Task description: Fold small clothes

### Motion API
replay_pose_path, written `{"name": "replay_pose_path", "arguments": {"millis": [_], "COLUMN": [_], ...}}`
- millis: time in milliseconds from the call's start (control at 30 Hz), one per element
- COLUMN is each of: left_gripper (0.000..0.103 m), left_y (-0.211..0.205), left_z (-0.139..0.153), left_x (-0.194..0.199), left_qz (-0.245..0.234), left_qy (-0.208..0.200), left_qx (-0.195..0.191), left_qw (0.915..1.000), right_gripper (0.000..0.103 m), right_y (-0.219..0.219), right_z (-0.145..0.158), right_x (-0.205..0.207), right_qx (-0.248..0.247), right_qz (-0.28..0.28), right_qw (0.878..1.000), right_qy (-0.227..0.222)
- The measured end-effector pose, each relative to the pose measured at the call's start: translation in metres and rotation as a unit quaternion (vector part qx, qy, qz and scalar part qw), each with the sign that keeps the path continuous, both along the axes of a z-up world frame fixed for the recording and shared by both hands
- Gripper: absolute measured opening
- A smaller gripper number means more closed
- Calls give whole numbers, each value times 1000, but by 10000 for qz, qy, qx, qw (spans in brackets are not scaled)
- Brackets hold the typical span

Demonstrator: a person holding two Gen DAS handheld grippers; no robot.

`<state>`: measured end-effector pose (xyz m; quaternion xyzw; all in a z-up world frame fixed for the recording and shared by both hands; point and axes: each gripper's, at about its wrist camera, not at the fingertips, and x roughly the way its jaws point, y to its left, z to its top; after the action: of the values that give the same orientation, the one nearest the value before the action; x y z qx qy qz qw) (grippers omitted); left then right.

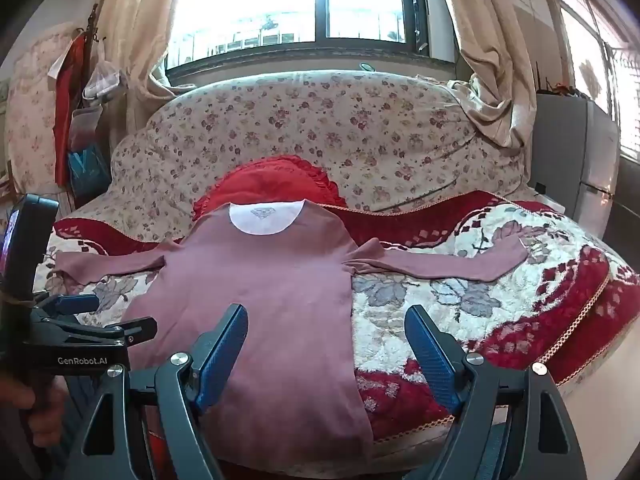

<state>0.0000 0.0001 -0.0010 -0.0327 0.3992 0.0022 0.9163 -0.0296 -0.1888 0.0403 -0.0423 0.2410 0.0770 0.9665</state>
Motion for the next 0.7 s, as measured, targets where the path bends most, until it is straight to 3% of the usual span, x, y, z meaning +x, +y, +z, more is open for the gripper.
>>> {"name": "replay_pose_path", "arguments": {"millis": [700], "left_gripper": [102], "left_y": [-7], "left_z": [-1], "left_x": [1], "left_qz": [-27], "left_qy": [86], "left_qx": [46], "left_qw": [9999], "right_gripper": [79], "right_y": [-5], "right_z": [2], "right_x": [-2], "right_qx": [-42], "right_qz": [-23], "right_qw": [10000], "right_qy": [-14]}}
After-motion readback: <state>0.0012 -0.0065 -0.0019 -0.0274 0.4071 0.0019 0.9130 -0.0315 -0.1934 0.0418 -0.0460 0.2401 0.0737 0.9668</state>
